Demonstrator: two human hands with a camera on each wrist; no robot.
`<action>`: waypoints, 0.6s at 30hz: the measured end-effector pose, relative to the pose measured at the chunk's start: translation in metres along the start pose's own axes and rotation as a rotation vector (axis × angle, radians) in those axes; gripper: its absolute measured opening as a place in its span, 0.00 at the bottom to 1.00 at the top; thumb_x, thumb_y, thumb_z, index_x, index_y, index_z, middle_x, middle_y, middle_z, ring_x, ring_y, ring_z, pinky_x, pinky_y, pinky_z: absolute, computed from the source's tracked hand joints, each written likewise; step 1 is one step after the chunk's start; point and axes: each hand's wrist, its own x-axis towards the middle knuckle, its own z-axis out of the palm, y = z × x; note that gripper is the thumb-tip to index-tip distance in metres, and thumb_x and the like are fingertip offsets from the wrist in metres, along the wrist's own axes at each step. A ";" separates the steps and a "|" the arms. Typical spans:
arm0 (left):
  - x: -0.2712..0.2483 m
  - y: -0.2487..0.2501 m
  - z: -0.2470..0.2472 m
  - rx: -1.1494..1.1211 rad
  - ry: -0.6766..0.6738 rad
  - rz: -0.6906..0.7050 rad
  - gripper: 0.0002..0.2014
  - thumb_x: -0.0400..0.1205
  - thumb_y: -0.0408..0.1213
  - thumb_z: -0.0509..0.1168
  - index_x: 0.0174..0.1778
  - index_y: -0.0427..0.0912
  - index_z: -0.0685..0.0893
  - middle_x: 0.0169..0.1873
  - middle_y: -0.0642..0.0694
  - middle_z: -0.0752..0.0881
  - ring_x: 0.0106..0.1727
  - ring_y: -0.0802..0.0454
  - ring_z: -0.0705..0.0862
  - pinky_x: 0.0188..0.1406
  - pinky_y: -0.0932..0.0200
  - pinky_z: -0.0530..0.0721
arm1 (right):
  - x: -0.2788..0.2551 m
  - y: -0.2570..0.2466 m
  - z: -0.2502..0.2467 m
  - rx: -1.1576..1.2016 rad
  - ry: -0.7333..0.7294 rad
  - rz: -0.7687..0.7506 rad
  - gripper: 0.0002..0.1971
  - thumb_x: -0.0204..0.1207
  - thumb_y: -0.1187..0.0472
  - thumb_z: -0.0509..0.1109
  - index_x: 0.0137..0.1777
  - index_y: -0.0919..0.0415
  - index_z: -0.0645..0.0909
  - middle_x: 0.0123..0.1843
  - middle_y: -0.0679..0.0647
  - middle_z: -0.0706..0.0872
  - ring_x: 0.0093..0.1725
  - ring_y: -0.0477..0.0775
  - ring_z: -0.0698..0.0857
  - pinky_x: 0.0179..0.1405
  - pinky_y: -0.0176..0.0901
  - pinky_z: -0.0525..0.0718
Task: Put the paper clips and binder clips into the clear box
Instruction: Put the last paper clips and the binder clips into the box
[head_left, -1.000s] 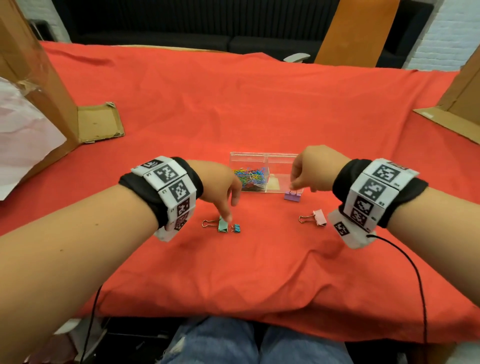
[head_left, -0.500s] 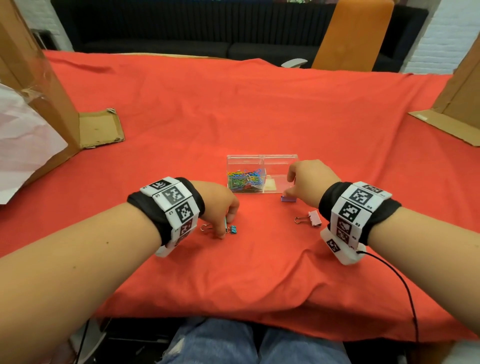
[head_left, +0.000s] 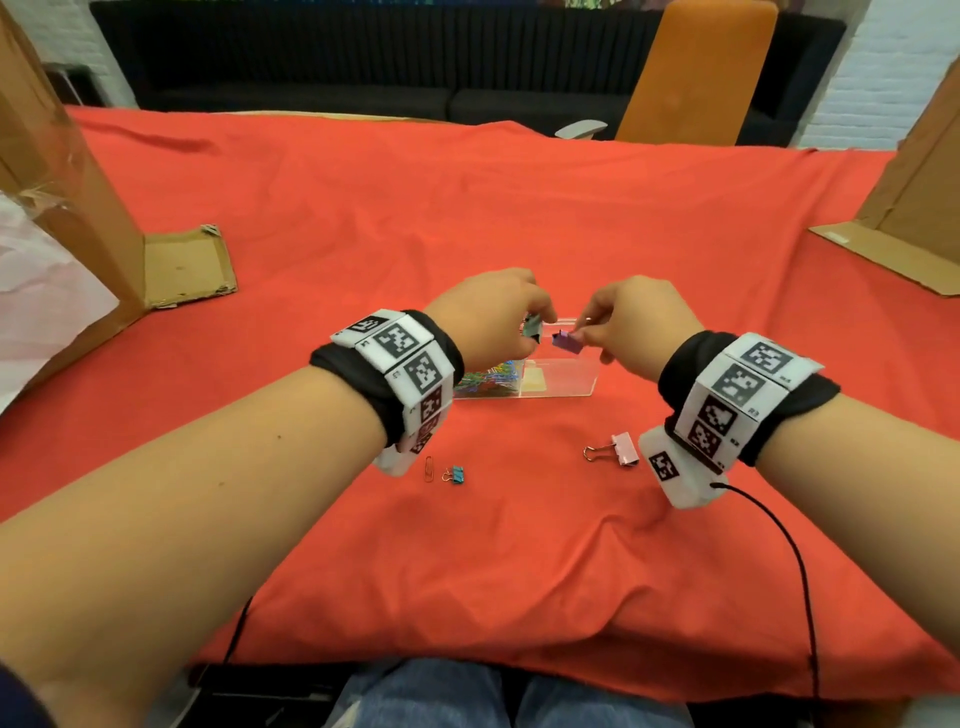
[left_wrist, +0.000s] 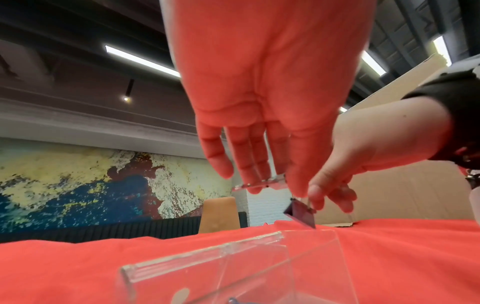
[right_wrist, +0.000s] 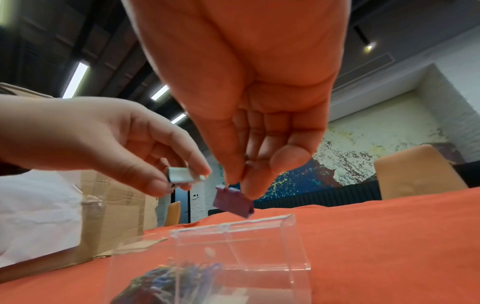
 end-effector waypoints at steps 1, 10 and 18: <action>0.006 0.001 0.003 0.011 -0.003 -0.007 0.17 0.78 0.38 0.66 0.64 0.49 0.84 0.59 0.47 0.82 0.61 0.47 0.82 0.61 0.52 0.79 | 0.003 0.001 -0.001 -0.003 0.012 -0.001 0.06 0.75 0.62 0.70 0.47 0.60 0.89 0.28 0.52 0.86 0.43 0.59 0.91 0.31 0.33 0.75; 0.034 -0.001 0.026 0.086 -0.120 -0.009 0.19 0.80 0.38 0.64 0.67 0.52 0.82 0.61 0.46 0.82 0.62 0.45 0.81 0.61 0.49 0.78 | 0.012 0.004 0.010 -0.086 -0.051 -0.045 0.11 0.77 0.64 0.66 0.54 0.61 0.88 0.52 0.60 0.91 0.53 0.63 0.88 0.56 0.47 0.85; -0.009 -0.014 0.010 0.032 -0.216 0.064 0.13 0.72 0.35 0.71 0.51 0.50 0.89 0.45 0.50 0.79 0.46 0.51 0.81 0.46 0.60 0.78 | -0.002 0.020 0.001 -0.183 -0.160 -0.104 0.06 0.71 0.59 0.75 0.48 0.56 0.87 0.42 0.52 0.87 0.45 0.57 0.84 0.44 0.40 0.76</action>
